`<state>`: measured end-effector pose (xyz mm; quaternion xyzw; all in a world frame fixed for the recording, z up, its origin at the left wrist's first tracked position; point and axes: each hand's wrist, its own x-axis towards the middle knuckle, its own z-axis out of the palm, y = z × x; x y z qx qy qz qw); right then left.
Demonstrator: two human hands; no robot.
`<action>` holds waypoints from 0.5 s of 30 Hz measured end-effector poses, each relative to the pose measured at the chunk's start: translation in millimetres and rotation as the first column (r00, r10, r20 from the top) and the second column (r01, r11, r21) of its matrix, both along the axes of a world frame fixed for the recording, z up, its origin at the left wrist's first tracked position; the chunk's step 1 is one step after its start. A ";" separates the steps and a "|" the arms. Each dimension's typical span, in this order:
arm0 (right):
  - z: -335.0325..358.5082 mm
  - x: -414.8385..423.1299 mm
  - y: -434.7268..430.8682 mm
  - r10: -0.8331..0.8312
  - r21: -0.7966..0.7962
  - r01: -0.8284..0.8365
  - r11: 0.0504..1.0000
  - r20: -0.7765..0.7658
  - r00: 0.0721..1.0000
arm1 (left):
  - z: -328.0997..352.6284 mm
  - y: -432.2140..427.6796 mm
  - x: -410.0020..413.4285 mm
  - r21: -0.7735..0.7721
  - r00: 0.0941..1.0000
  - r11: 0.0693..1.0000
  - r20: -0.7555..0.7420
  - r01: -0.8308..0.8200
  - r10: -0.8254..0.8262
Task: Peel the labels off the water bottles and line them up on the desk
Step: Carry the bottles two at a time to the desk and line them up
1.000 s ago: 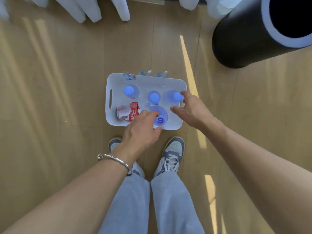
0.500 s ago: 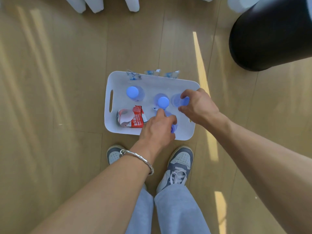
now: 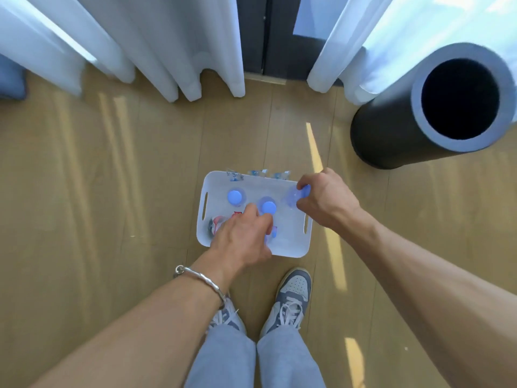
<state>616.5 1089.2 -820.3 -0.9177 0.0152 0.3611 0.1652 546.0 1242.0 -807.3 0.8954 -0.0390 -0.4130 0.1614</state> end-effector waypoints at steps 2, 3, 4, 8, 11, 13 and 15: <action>40.2 12.8 1.8 0.002 0.002 -0.002 1.000 0.034 0.999 | 38.1 6.4 13.2 0.025 0.999 1.000 0.030 0.010 -0.011; 61.9 19.8 2.5 0.003 0.004 -0.003 1.000 0.050 0.999 | 58.4 9.5 21.1 0.034 0.999 0.999 0.050 0.015 -0.017; 84.0 26.7 3.3 0.010 0.005 -0.010 1.000 0.063 0.998 | 79.7 12.3 29.2 0.043 0.997 0.999 0.072 0.025 -0.028; 182.9 59.5 3.0 0.056 0.028 -0.060 0.998 0.135 0.989 | 173.5 22.5 68.4 0.054 0.979 0.994 0.179 0.091 -0.099; 262.6 81.5 -0.3 0.079 0.046 -0.089 0.995 0.182 0.980 | 250.1 30.6 100.1 0.074 0.959 0.993 0.262 0.093 -0.109; 311.8 94.6 -3.0 0.071 0.050 -0.085 0.995 0.232 0.970 | 304.1 35.0 119.9 0.076 0.937 0.994 0.337 0.075 -0.096; 359.1 109.8 -5.7 0.055 0.044 -0.071 0.997 0.296 0.954 | 360.9 37.9 138.7 0.085 0.916 0.994 0.390 0.072 -0.100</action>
